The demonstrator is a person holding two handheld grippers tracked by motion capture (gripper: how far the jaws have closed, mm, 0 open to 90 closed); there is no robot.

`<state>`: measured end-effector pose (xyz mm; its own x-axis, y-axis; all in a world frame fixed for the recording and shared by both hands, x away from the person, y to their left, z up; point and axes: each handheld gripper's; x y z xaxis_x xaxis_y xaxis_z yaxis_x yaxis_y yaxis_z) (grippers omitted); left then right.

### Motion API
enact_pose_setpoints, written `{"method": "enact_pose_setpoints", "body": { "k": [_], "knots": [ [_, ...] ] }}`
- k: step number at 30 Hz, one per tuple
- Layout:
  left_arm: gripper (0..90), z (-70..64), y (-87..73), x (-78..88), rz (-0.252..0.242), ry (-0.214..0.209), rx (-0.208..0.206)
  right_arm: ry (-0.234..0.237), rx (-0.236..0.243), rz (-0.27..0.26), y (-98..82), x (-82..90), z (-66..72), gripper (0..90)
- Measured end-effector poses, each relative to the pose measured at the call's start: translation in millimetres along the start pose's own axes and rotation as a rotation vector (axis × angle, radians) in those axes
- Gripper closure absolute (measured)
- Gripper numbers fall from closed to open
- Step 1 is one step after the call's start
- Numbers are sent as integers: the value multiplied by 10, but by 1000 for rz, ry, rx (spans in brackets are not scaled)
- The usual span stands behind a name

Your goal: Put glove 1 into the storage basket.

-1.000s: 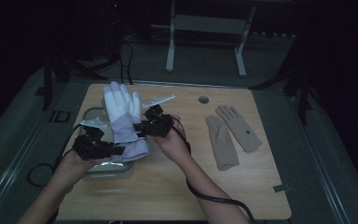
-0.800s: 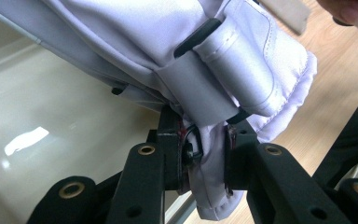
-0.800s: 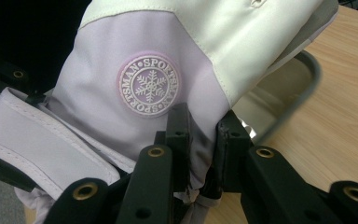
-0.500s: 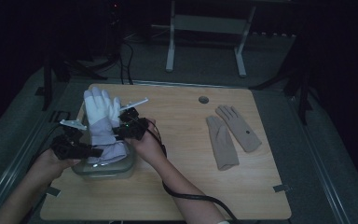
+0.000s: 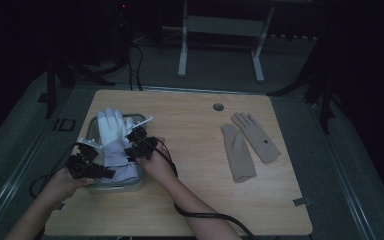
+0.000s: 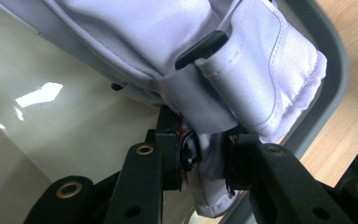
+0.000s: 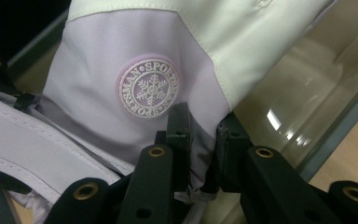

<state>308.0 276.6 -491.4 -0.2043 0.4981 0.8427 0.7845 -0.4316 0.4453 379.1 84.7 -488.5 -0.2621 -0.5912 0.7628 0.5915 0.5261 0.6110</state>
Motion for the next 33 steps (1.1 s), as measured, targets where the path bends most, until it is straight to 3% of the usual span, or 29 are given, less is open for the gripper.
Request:
{"method": "enact_pose_setpoints", "body": {
  "k": [2, 3, 11, 15, 18, 22, 23, 25, 26, 27, 33],
  "knots": [
    [717, 0, 0, 0, 0, 0, 0, 0, -7, 15, -5, -16, 3, 784],
    [709, 7, -5, -41, 25, 6, 4, -4, -13, 53, -9, -72, 4, 783],
    [649, 15, 9, -129, 71, 32, 31, -20, -16, 115, 10, -161, -2, 758],
    [560, -8, 20, -144, 81, 70, 21, -37, 5, 115, 12, -174, 27, 706],
    [492, -20, -1, -126, 59, 87, 23, -40, 23, 118, 19, -179, 44, 651],
    [419, -71, -23, -76, 23, 141, 7, -38, 27, 109, 46, -157, 54, 566],
    [414, -82, -25, -50, 13, 148, 5, -39, 36, 95, 50, -149, 57, 513],
    [398, -99, -34, 2, -13, 161, 6, -67, 52, 74, 66, -117, 71, 450],
    [398, -100, -40, 29, -28, 162, 9, -61, 60, 59, 74, -90, 61, 404],
    [398, -102, -43, 51, -44, 167, 14, -24, 46, 38, 80, -65, 47, 375],
    [395, -172, -42, 175, -133, 176, 13, 4, 73, -14, 115, 105, 65, 262]
  ]
}}
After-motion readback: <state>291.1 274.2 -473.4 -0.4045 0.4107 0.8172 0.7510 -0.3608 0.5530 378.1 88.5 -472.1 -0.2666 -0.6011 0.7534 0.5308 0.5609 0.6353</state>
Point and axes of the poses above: each handheld gripper's, and its own axes: x roughly backward along the jaws, y roughly out of its top, z roughly to its left
